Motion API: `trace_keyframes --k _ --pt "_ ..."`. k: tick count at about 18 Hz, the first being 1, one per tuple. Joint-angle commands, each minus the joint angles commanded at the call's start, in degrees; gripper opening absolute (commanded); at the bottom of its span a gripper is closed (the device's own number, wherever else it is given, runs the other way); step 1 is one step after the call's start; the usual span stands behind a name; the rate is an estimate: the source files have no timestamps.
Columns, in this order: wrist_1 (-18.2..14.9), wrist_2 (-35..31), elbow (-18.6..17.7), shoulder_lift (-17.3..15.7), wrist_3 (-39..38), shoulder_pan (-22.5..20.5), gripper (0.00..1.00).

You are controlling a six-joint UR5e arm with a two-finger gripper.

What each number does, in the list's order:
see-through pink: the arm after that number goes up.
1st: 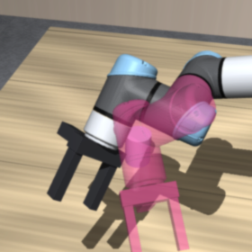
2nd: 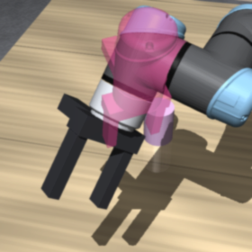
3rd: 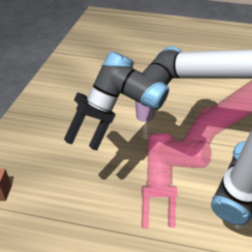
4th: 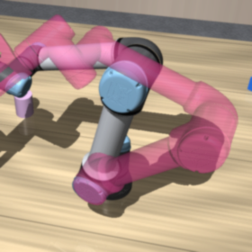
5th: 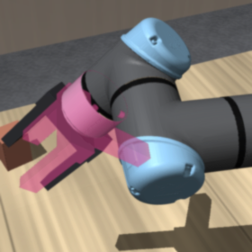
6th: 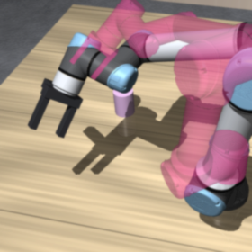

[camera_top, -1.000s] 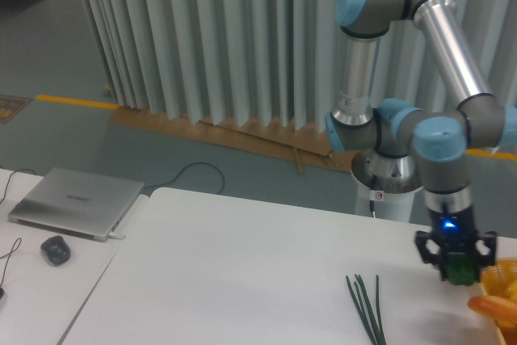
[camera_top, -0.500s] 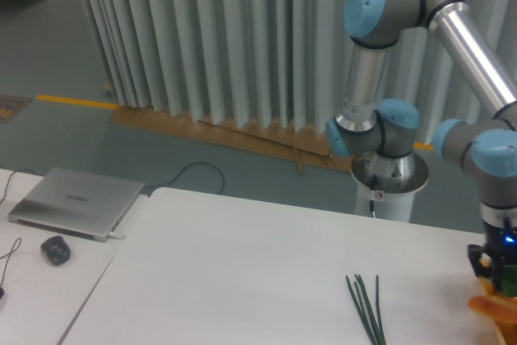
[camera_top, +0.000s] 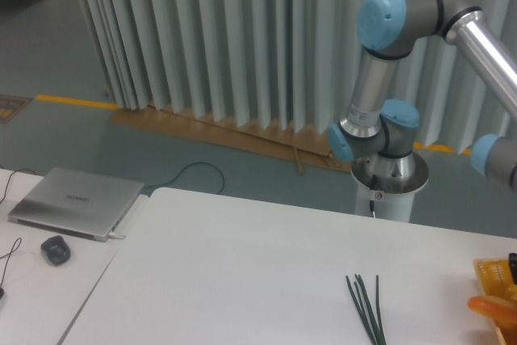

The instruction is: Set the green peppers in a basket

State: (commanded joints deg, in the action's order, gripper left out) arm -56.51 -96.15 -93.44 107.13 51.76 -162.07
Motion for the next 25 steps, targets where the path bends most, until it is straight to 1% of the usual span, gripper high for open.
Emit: trace_keyframes --k 4,6,10,13,15,16,17,18,25 --pt "0.0 1.58 0.27 1.06 7.64 -3.77 0.6" --pt "0.09 3.33 0.62 1.33 9.15 -5.18 0.6" --pt "0.09 3.96 1.33 2.03 9.85 -5.36 0.6" --pt "0.09 3.96 1.41 2.2 10.12 -5.45 0.63" --pt "0.09 3.96 1.41 2.21 10.12 -5.45 0.63" --pt "0.18 3.96 1.33 2.2 10.21 -5.45 0.66" --pt "0.09 3.96 1.33 2.29 10.38 -5.36 0.81" --pt "0.18 3.96 1.33 2.29 10.9 -5.36 1.0" --pt "0.18 3.96 1.41 2.56 12.22 -5.36 1.0"
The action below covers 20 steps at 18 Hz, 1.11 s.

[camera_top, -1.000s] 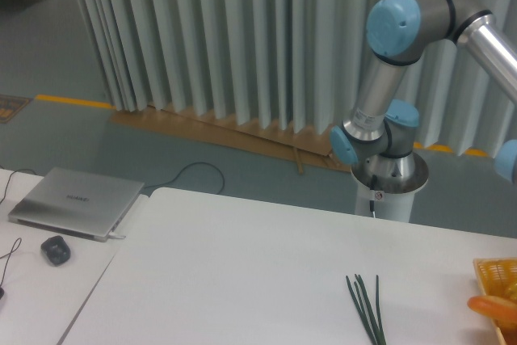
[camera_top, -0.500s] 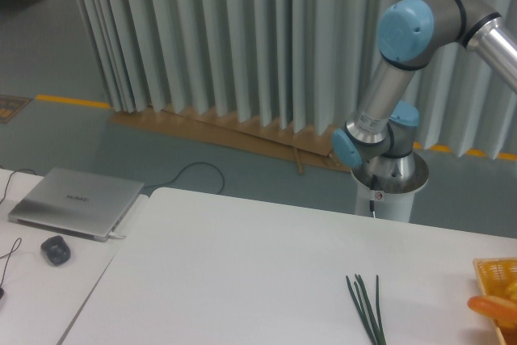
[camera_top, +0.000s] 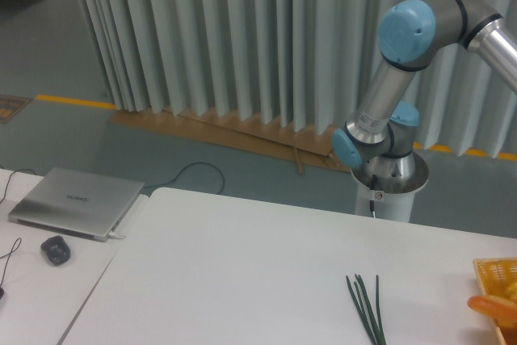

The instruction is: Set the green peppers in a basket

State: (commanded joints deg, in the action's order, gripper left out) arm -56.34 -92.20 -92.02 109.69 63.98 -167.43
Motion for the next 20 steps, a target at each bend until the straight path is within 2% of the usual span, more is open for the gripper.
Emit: trace_keyframes --k 6,8,9,11,13,15,17,20 --pt "-0.09 0.0 0.09 -0.7 1.24 0.97 1.0" --pt "-0.09 -0.17 1.13 -0.88 1.15 2.54 1.0" --pt "-0.35 -0.7 1.66 -1.92 1.06 5.94 1.0" --pt "-1.31 -3.41 2.46 -6.4 1.76 14.72 1.0" --pt "-2.37 -5.54 3.6 -7.99 4.04 21.24 1.0" --pt "-2.46 -5.8 3.96 -7.47 3.61 23.55 1.0" --pt "-4.47 -6.06 3.43 -7.99 3.08 25.04 1.0" --pt "-5.1 -5.46 3.34 -9.05 2.91 26.45 1.0"
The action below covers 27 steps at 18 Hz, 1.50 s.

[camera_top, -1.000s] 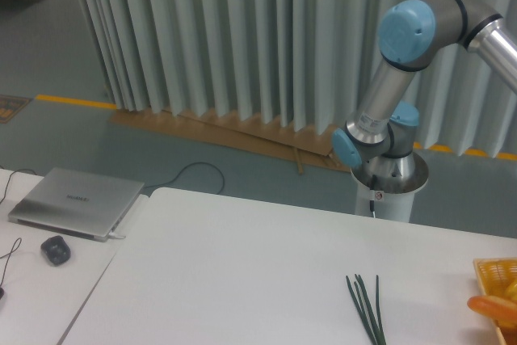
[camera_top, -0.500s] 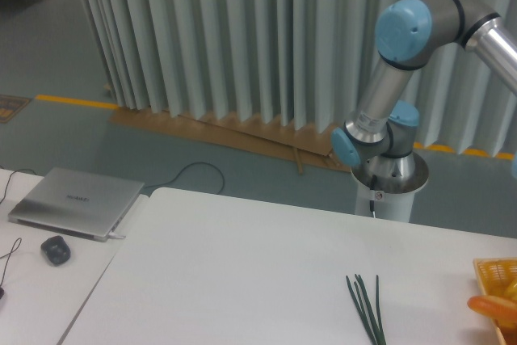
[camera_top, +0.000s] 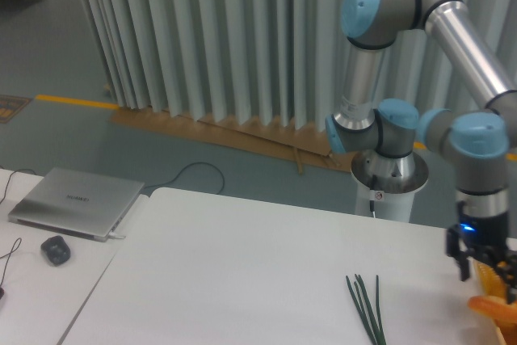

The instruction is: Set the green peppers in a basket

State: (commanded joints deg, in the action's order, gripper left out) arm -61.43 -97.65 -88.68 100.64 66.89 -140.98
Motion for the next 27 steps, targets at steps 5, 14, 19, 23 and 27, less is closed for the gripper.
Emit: trace_keyframes --k 5,14,19,23,27 --pt "0.26 0.09 -1.75 -1.67 -12.27 4.83 1.0" --pt "-10.33 0.62 -1.85 -4.57 4.0 8.18 1.0" --pt "-18.01 3.08 -0.7 -6.14 5.97 8.35 1.0" --pt "-23.1 2.65 -2.37 -10.45 5.8 9.4 1.0" --pt "-24.7 2.29 -4.13 -12.39 3.96 10.46 1.0"
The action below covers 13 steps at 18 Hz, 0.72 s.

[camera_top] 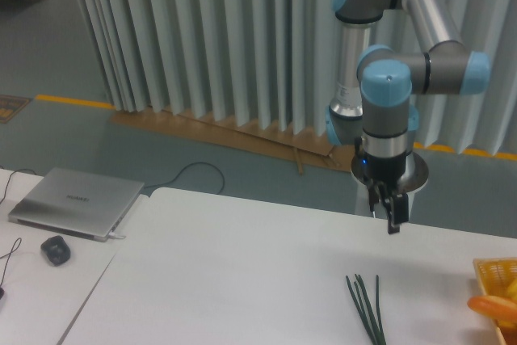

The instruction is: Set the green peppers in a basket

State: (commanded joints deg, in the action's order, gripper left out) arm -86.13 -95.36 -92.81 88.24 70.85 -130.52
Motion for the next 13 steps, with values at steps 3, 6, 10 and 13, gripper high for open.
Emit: trace_keyframes --k 3,6,10,13 --pt "0.52 0.09 -0.44 0.35 -2.29 0.61 1.0" --pt "-0.87 -0.79 0.61 0.62 -0.11 1.23 1.0" --pt "-3.25 -2.45 1.4 0.7 11.65 2.81 1.0" --pt "-3.95 -2.46 1.75 0.88 14.32 2.73 1.0"
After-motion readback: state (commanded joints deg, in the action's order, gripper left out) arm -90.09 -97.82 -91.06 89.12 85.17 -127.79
